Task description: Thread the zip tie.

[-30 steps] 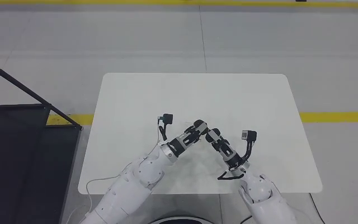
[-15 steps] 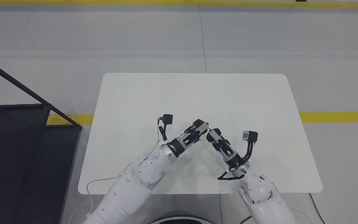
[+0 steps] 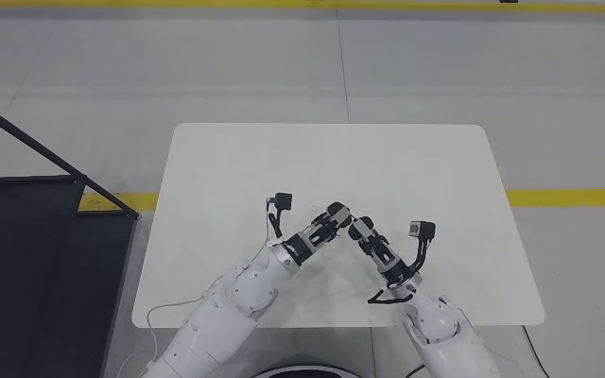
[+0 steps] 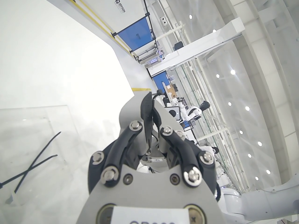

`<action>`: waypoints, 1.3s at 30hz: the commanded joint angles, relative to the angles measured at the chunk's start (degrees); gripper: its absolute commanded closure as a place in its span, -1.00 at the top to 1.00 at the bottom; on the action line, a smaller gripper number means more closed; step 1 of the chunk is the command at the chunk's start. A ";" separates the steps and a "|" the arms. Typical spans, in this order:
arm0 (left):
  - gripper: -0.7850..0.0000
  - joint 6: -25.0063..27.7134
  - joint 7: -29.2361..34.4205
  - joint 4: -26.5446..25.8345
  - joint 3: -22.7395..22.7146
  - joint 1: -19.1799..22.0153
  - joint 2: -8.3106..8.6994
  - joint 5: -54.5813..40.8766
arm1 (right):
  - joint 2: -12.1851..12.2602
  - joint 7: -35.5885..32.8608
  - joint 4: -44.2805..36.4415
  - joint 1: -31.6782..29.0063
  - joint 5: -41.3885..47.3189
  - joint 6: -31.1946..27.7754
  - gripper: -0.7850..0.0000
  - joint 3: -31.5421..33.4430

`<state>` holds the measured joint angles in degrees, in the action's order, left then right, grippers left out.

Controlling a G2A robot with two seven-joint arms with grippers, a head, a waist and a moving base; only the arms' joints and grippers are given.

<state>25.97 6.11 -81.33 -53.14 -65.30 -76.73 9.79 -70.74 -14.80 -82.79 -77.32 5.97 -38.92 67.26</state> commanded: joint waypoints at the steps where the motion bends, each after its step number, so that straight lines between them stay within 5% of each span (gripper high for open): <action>1: -1.00 0.01 0.06 -0.01 -0.09 -0.06 -0.09 0.23 | -0.05 -0.15 0.02 -0.02 0.08 0.00 -1.00 0.01; 7: -1.00 -0.13 0.25 0.10 -0.34 -0.15 -0.33 0.49 | -0.14 -0.61 0.11 -0.02 0.20 0.15 -1.00 0.16; 8: -1.00 -0.17 0.20 0.19 -0.40 -0.12 -0.38 0.59 | -0.16 -0.61 0.17 -0.03 0.26 0.23 -0.69 0.19; 10: -1.00 -0.12 0.19 0.33 -0.60 -0.02 -0.45 0.74 | -0.19 -0.70 0.21 -0.01 0.29 0.19 0.61 0.28; 11: -1.00 -0.15 0.22 0.38 -0.75 0.03 -0.45 0.86 | -0.21 -0.61 0.18 -0.03 0.37 -0.04 0.93 0.36; 12: -1.00 -0.12 0.40 0.34 -1.13 0.15 -0.42 1.19 | -0.21 -0.50 0.19 -0.18 0.35 -0.43 1.00 0.54; 21: -1.00 3.38 11.39 -1.22 -6.55 1.17 1.29 4.02 | 0.48 -0.37 0.00 -2.74 4.10 -4.30 1.00 5.67; 30: -1.00 2.99 23.97 -4.65 -12.85 1.45 3.23 0.45 | 1.87 -8.88 -2.15 -4.62 6.30 -5.05 1.00 10.55; 39: -1.00 0.32 40.51 -9.37 -21.99 -2.28 6.15 -4.43 | 2.76 -11.10 -9.50 -6.43 -8.30 -2.55 1.00 13.40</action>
<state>27.14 43.84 -90.12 -73.72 -67.02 -71.01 5.68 -67.97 -26.00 -92.25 -83.69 -2.18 -41.54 80.61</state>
